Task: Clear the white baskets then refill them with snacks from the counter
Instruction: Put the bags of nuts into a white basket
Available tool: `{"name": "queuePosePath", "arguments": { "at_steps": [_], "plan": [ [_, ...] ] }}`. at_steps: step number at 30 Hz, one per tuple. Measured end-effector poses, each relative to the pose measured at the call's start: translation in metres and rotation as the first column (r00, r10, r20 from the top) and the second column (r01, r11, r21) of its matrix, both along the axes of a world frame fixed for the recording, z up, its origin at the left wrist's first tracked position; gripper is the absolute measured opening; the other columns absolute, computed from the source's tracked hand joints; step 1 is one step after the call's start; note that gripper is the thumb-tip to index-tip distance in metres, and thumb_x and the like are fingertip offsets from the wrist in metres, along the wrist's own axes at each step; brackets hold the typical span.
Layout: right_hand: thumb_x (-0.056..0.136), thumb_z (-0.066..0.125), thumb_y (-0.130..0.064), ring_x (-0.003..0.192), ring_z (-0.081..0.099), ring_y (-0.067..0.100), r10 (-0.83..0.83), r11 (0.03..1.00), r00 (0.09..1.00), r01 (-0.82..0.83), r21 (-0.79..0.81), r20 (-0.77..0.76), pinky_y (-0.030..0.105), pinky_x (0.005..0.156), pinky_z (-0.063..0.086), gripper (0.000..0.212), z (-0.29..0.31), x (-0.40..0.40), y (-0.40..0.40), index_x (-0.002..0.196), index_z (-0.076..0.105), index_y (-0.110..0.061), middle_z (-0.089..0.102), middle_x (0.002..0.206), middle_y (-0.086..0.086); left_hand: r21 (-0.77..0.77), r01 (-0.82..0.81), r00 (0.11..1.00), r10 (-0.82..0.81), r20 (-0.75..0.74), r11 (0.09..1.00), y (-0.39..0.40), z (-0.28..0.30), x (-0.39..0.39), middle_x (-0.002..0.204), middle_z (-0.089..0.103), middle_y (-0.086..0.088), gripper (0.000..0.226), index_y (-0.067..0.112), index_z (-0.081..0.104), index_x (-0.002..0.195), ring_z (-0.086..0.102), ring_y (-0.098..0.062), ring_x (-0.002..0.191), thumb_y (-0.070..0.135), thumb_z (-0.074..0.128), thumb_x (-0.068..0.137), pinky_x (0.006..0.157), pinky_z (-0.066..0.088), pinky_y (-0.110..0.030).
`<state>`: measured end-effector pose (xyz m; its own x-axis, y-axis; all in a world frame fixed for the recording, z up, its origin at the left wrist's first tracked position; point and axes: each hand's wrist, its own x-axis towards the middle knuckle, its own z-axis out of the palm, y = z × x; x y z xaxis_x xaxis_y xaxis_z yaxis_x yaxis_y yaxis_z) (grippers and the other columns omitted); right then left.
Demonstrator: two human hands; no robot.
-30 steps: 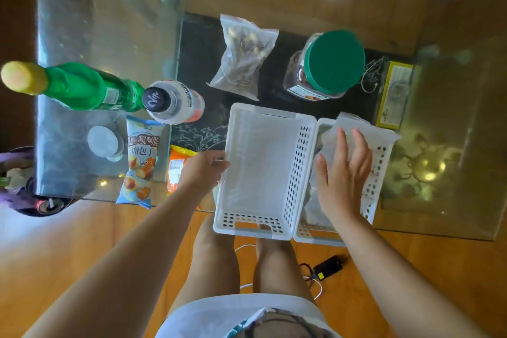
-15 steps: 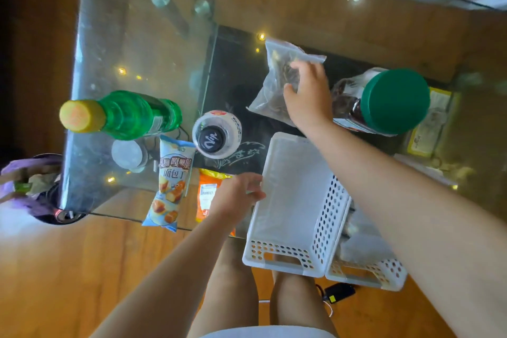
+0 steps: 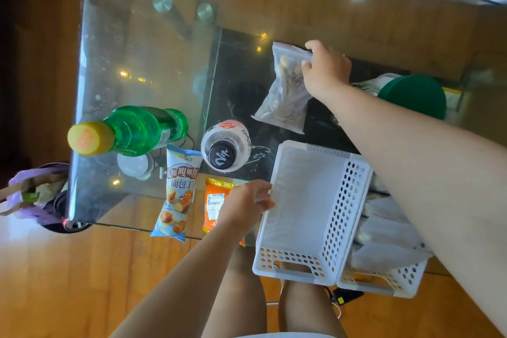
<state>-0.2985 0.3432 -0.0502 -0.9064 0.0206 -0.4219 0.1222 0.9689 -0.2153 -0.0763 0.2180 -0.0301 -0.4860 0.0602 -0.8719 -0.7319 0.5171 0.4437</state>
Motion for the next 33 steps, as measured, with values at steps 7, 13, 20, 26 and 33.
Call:
{"name": "queuePosePath", "arguments": {
  "at_steps": [7,13,20,26,33],
  "plan": [
    [0.094,0.039,-0.015,0.099,0.056,0.031,0.05,0.993,0.998,-0.054,-0.105,-0.038,0.035,0.078,0.039,0.027,0.028,0.016,-0.005,0.102,0.064,-0.009,0.061,0.108,0.013,-0.06,0.03,0.999,-0.031,-0.028,0.998,0.003,0.005,0.002,0.11,0.07,-0.001,0.032,0.018,0.062,0.116,0.065,-0.021,0.097,0.011,0.063,0.084,0.084,0.055,-0.038],
    [0.089,0.048,-0.015,0.086,0.057,0.028,0.059,0.931,0.993,-0.091,-0.355,-0.099,0.039,0.071,0.046,0.02,0.094,0.065,0.011,0.088,0.067,-0.013,0.063,0.096,0.005,-0.219,0.124,0.988,-0.142,-0.066,0.968,0.017,0.015,0.005,0.113,0.069,-0.004,0.029,0.016,0.059,0.118,0.063,-0.024,0.1,0.015,0.056,0.089,0.077,0.045,-0.028],
    [0.089,0.053,-0.009,0.07,0.051,0.006,-0.371,0.725,0.855,0.021,-0.689,-0.364,0.016,0.066,0.04,0.014,0.168,0.139,0.094,0.089,0.067,-0.004,0.054,0.077,-0.007,-0.313,0.168,0.978,-0.198,-0.067,0.935,0.043,0.038,-0.002,0.116,0.064,-0.012,0.041,0.015,0.042,0.127,0.06,-0.034,0.099,0.017,0.052,0.087,0.078,0.047,-0.038],
    [0.091,0.054,-0.017,0.079,0.056,-0.002,-0.631,0.584,0.706,0.158,-0.796,-0.323,0.016,0.071,0.045,0.022,0.207,0.218,0.189,0.091,0.056,-0.038,0.059,0.082,-0.017,-0.364,0.036,0.908,-0.183,-0.378,0.931,0.088,0.08,0.0,0.146,0.04,-0.011,0.066,0.015,0.027,0.143,0.042,-0.031,0.13,0.009,0.057,0.085,0.104,0.037,-0.044],
    [0.092,0.054,-0.018,0.083,0.058,-0.001,-0.727,0.661,0.588,0.462,-0.591,-0.354,0.006,0.068,0.045,0.015,0.17,0.301,0.282,0.096,0.065,-0.009,0.063,0.088,-0.002,-0.357,0.456,0.618,-0.579,-0.532,0.815,0.187,0.108,0.018,0.156,0.025,-0.001,0.067,0.021,0.024,0.146,0.027,-0.022,0.142,0.017,0.057,0.087,0.114,0.022,-0.038]
  ]
}}
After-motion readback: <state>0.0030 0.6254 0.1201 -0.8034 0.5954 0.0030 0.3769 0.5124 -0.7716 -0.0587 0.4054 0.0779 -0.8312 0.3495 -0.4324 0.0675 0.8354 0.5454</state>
